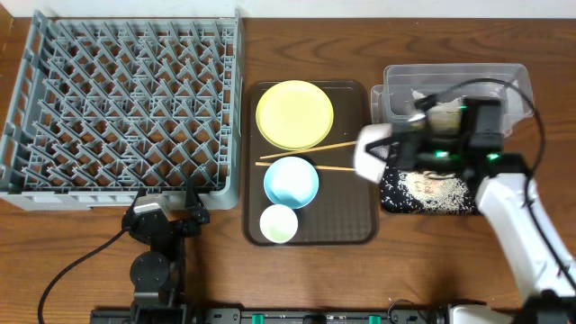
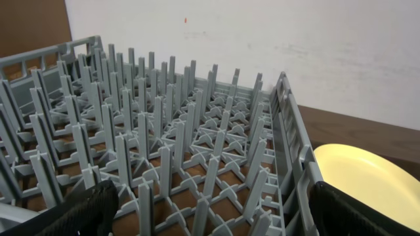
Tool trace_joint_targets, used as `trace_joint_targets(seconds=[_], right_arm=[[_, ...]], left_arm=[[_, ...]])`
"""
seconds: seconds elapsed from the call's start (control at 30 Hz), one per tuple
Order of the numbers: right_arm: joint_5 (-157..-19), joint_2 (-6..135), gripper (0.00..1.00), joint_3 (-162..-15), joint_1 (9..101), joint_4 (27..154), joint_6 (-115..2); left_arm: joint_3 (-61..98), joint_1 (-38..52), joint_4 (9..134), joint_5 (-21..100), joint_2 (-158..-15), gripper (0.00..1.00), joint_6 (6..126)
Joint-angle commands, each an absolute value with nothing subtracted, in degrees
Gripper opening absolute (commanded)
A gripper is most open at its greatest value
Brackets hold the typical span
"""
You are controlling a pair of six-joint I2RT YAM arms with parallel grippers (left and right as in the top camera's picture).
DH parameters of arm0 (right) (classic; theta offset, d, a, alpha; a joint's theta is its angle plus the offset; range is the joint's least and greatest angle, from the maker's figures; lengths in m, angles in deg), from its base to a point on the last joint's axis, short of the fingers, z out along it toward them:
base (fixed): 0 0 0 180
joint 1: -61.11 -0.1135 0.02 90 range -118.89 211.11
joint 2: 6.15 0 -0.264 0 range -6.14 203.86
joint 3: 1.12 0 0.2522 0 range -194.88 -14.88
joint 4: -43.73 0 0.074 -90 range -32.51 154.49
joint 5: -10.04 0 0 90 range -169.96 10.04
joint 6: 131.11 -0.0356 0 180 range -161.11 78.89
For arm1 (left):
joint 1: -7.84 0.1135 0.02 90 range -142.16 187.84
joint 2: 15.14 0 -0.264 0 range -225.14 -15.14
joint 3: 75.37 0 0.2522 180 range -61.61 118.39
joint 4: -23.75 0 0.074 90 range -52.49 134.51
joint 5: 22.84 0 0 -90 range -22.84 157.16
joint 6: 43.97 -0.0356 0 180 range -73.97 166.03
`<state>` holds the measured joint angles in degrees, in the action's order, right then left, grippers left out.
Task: Sort waste into correct bins and load items into the dishwasher
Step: 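Lift pink bowl with right gripper and tip rice onto black tray, then return pink bowl to brown tray and grasp the white cup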
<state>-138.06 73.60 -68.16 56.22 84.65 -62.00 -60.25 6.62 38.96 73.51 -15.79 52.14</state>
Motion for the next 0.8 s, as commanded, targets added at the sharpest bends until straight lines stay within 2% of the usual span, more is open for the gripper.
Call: trace_joint_targets(seconds=[0.0, 0.17, 0.43, 0.77], right_arm=[[-124.7, 72.7, 0.01, -68.5, 48.8, 85.2, -63.0], [-112.2, 72.7, 0.01, -68.5, 38.0, 89.7, -63.0], [-94.5, 72.9, 0.01, -71.4, 27.5, 98.0, -62.9], [-91.3, 81.7, 0.01, -75.0, 23.0, 101.2, -58.3]], left_arm=[[-61.4, 6.9, 41.1, 74.1, -15.4, 0.94, 51.7], [-61.4, 6.9, 41.1, 74.0, -15.4, 0.94, 51.7], [-61.4, 6.9, 41.1, 74.1, -15.4, 0.94, 51.7], [-61.4, 6.9, 41.1, 74.1, -15.4, 0.94, 51.7]])
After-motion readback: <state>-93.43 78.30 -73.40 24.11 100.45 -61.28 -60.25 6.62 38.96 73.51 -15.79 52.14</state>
